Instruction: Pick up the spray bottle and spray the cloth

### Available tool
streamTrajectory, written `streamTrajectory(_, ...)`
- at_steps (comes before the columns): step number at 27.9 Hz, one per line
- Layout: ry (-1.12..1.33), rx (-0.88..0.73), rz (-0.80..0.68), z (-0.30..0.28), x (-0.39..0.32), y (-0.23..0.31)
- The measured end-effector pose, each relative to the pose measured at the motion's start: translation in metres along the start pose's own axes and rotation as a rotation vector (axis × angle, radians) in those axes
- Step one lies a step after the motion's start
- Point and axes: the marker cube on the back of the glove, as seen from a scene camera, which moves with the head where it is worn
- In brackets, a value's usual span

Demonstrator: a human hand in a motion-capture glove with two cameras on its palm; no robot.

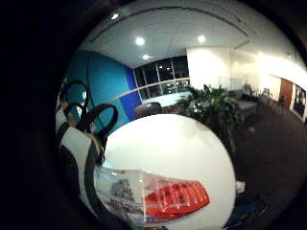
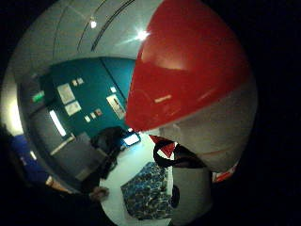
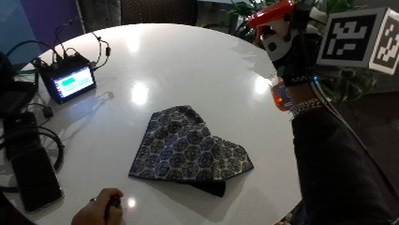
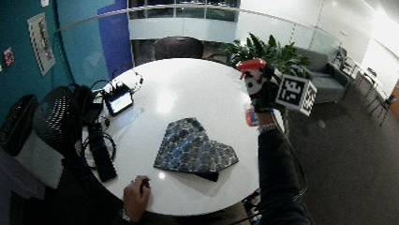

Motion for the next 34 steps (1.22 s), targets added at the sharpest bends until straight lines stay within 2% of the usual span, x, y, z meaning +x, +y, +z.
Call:
streamTrajectory(6,0.097,-0.074,-0.178,-0.002,-0.021,-0.02)
streamTrajectory(15,0.393,-0.206,-0.63,0.018,-0.058,-0.014)
streamTrajectory(23,0.517,-0.361,-0.917,0.051,-0.072,0.057)
streamTrajectory(27,0.525,-0.384,-1.038,0.064,-0.081,0.08)
streamTrajectory(34,0.513,-0.436,-1.127,0.074,-0.083,0.122)
